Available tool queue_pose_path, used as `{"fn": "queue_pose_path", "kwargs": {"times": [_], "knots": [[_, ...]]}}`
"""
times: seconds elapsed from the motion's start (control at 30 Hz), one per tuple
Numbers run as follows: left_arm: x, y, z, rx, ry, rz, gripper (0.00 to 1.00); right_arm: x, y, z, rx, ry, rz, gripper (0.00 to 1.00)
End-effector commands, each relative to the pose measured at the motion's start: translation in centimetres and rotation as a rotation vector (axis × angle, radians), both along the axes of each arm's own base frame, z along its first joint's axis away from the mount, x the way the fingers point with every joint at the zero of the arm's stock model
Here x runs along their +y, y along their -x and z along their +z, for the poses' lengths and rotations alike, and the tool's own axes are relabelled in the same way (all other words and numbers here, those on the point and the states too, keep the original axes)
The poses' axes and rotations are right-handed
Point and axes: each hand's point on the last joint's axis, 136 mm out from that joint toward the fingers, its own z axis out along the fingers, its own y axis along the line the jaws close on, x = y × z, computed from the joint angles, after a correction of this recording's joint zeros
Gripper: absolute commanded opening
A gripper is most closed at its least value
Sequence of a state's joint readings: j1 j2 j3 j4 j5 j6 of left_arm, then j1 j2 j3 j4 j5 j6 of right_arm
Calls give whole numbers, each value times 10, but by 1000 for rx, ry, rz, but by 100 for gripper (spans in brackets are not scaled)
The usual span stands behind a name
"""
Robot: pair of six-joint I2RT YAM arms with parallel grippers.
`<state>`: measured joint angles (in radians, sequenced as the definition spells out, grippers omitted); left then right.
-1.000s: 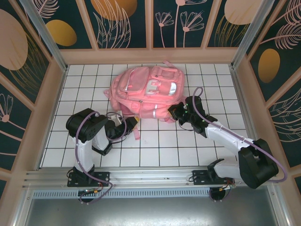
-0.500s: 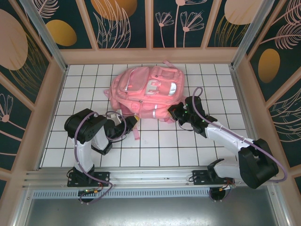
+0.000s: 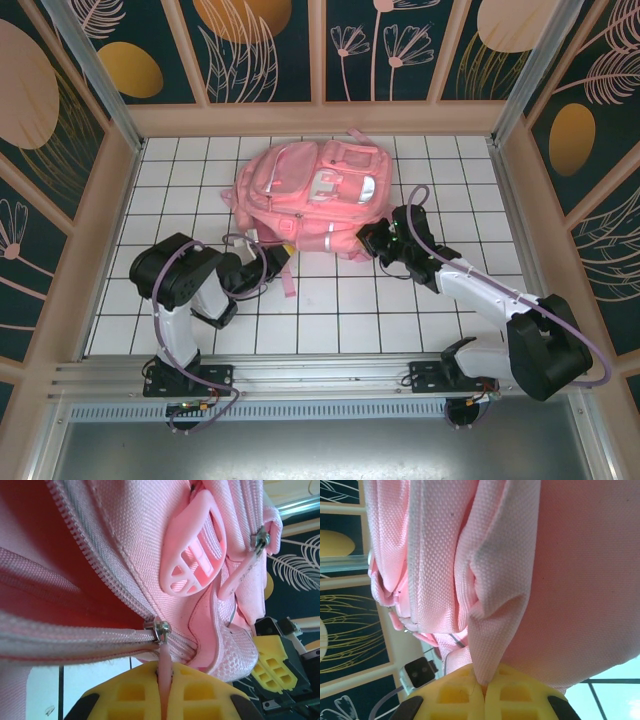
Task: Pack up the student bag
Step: Zip the student bag at the top-center of the table.
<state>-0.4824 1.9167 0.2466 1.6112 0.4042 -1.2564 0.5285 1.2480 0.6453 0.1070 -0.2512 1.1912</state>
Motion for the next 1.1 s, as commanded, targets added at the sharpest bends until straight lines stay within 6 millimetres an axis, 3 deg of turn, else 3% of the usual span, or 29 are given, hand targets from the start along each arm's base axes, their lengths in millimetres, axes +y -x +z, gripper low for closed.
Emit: {"fn": "queue_pose_path", "kwargs": {"times": [0.0, 0.33, 0.53, 0.8, 1.07], "knots": [[6, 1, 17, -93, -13, 3, 0, -4, -10, 30, -127, 30, -15, 0], [5, 9, -4, -46, -191, -57, 0, -32, -17, -2, -81, 263, -53, 0], [10, 14, -8, -51, -309, -80, 0, -42, -22, -11, -70, 300, -70, 0], [10, 23, -25, -5, -350, -132, 0, -45, -25, -16, -69, 296, -58, 0], [2, 25, -21, -24, -310, -169, 12, -30, -24, -16, -79, 247, 14, 0]]}}
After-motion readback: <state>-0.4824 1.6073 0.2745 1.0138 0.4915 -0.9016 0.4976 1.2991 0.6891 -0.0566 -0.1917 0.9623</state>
